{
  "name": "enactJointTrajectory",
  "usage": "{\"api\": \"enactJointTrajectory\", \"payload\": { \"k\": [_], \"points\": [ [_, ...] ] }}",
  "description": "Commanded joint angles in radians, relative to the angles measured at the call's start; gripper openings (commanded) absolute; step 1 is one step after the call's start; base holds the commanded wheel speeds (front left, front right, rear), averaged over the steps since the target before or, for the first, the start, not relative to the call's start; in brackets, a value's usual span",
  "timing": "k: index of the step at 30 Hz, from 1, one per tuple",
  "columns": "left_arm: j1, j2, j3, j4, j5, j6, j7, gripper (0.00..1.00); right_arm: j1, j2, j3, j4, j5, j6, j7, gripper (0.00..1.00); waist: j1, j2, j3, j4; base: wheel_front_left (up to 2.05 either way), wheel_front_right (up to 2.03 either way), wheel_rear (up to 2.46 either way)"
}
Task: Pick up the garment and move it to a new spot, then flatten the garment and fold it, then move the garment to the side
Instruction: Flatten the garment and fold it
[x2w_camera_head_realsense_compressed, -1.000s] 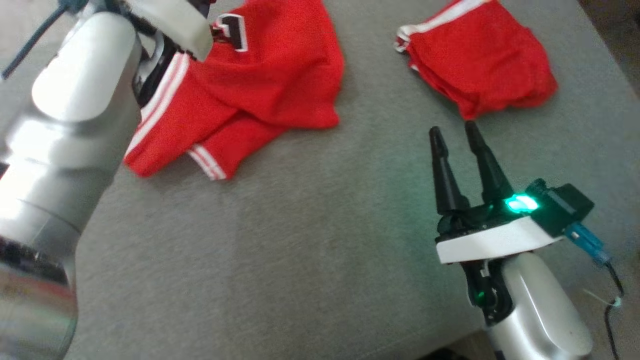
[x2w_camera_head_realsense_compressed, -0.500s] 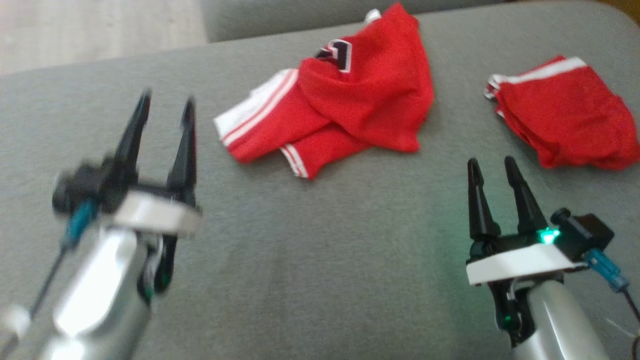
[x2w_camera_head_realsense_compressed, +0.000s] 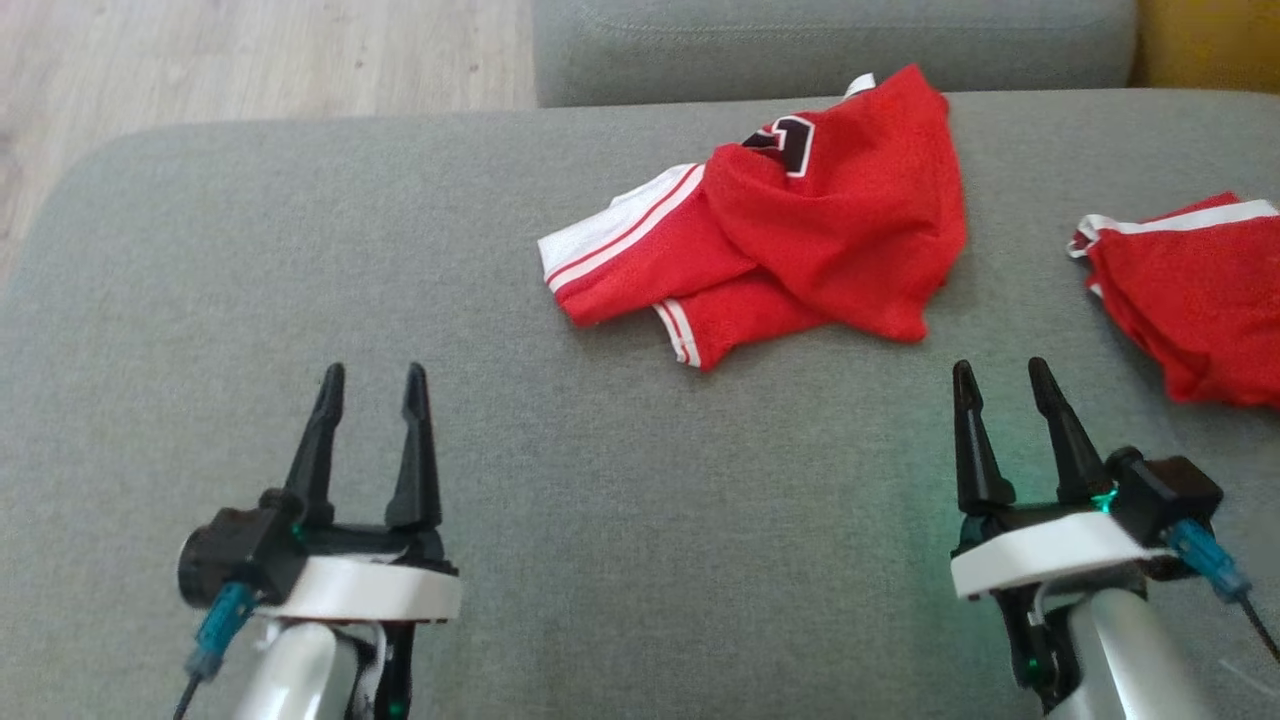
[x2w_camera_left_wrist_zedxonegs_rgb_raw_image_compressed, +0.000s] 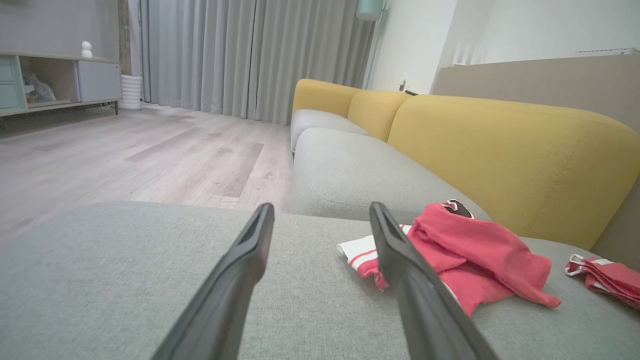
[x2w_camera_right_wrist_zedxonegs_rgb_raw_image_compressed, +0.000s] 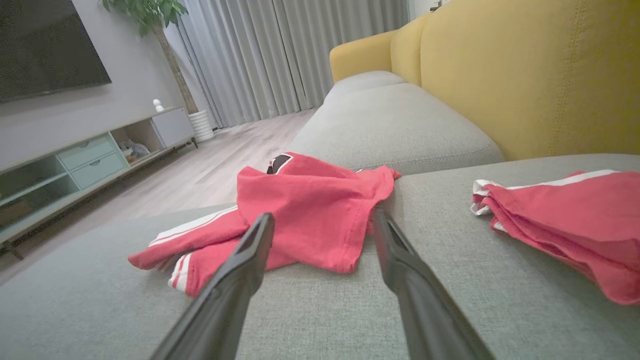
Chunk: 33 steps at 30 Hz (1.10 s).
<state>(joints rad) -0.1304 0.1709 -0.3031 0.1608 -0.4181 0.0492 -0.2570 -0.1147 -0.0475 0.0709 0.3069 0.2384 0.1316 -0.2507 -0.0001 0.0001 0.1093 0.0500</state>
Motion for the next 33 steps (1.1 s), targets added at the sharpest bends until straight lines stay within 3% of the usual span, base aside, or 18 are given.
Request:
{"api": "enactJointTrajectory", "payload": {
  "k": [1, 15, 25, 26, 27, 33],
  "points": [
    [-0.051, -0.001, 0.043, -0.026, 0.017, -0.01, -0.005, 1.0, -0.051, -0.003, 0.015, -0.016, -0.016, -0.001, 0.0, 1.0, 0.0001, -0.0001, 0.013, 0.012, 0.0, 0.0, 0.0],
    [-0.097, -0.086, 0.096, 0.034, 0.101, -0.101, -0.005, 1.0, -0.301, -0.003, -0.07, 0.336, -0.192, -0.001, 0.181, 1.0, 0.0001, -0.0001, 0.091, 0.095, 0.0, 0.0, 0.0],
    [-0.103, -0.109, 0.128, 0.042, 0.127, -0.125, -0.005, 1.0, -0.419, -0.003, -0.152, 0.522, -0.315, -0.001, 0.158, 0.97, 0.0001, -0.0001, 0.112, 0.124, 0.0, 0.0, 0.0],
    [-0.103, -0.111, 0.132, 0.042, 0.129, -0.126, -0.005, 1.0, -0.428, -0.003, -0.161, 0.536, -0.316, -0.001, 0.148, 0.34, 0.0001, -0.0001, 0.113, 0.121, 0.0, 0.0, 0.0],
    [-0.103, -0.112, 0.135, 0.042, 0.131, -0.127, -0.005, 1.0, -0.437, -0.003, -0.167, 0.547, -0.315, -0.001, 0.134, 0.0, 0.0001, -0.0001, 0.113, 0.117, 0.0, 0.0, 0.0],
    [-0.104, -0.116, 0.157, 0.049, 0.142, -0.134, -0.005, 1.0, -0.461, -0.003, -0.181, 0.595, -0.281, -0.001, 0.036, 0.0, 0.0001, -0.0001, 0.09, 0.077, 0.0, 0.0, 0.0]
  ]
}}
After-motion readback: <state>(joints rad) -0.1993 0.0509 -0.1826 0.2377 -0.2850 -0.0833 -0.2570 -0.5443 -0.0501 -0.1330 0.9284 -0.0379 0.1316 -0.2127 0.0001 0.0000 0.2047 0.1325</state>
